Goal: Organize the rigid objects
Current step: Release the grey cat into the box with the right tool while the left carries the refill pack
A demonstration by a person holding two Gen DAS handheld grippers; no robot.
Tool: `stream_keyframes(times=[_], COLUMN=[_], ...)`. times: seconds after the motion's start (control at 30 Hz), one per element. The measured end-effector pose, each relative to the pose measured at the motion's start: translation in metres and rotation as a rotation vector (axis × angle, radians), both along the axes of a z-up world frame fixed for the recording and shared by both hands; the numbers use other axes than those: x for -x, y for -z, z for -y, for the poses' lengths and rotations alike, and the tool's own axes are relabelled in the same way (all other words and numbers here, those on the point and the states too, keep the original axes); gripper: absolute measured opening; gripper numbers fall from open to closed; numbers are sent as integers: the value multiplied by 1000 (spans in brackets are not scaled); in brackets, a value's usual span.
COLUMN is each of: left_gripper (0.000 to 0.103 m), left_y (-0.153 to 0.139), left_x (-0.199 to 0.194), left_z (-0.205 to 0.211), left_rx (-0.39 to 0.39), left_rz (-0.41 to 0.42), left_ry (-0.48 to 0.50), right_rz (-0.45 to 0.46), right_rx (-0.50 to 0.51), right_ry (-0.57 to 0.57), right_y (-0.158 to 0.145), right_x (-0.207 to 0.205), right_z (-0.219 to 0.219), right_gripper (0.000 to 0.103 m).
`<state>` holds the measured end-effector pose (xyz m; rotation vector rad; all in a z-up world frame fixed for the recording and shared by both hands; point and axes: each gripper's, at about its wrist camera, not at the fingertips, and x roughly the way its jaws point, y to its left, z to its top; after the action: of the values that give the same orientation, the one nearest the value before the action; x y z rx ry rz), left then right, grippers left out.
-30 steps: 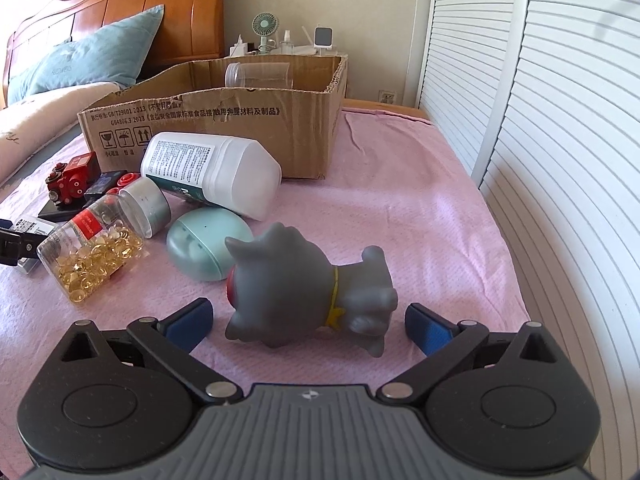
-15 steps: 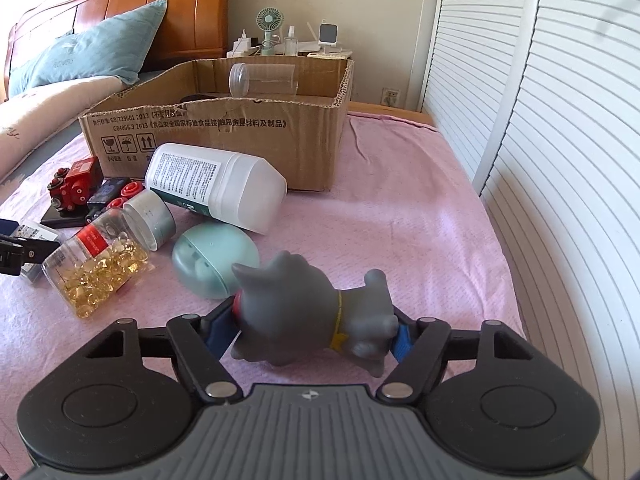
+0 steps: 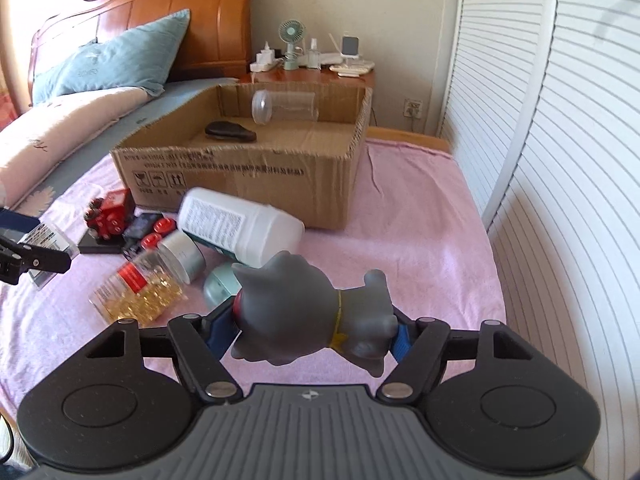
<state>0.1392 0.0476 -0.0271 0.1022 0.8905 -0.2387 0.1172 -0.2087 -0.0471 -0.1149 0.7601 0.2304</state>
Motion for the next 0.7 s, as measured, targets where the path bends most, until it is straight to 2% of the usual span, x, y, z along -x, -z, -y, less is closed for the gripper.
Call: stream_keyframes(times=[0.17, 0.37, 0.5, 0.7], left_gripper=[90, 90, 90, 91], left_y=[-33, -55, -53, -37], left_x=[-17, -62, -97, -129], left_z=[8, 31, 45, 52], left_rx=[32, 49, 37, 26], left_rz=[62, 135, 133, 158], left_ry=[39, 83, 90, 25], right_rz=[46, 112, 139, 128], right_rx=[-14, -35, -33, -32], right_ry=[-51, -87, -107, -107], right_y=[-23, -50, -63, -70], right_x=[-8, -30, -45, -65], right_z=[-6, -14, -21, -25], right_gripper=[77, 77, 77, 77])
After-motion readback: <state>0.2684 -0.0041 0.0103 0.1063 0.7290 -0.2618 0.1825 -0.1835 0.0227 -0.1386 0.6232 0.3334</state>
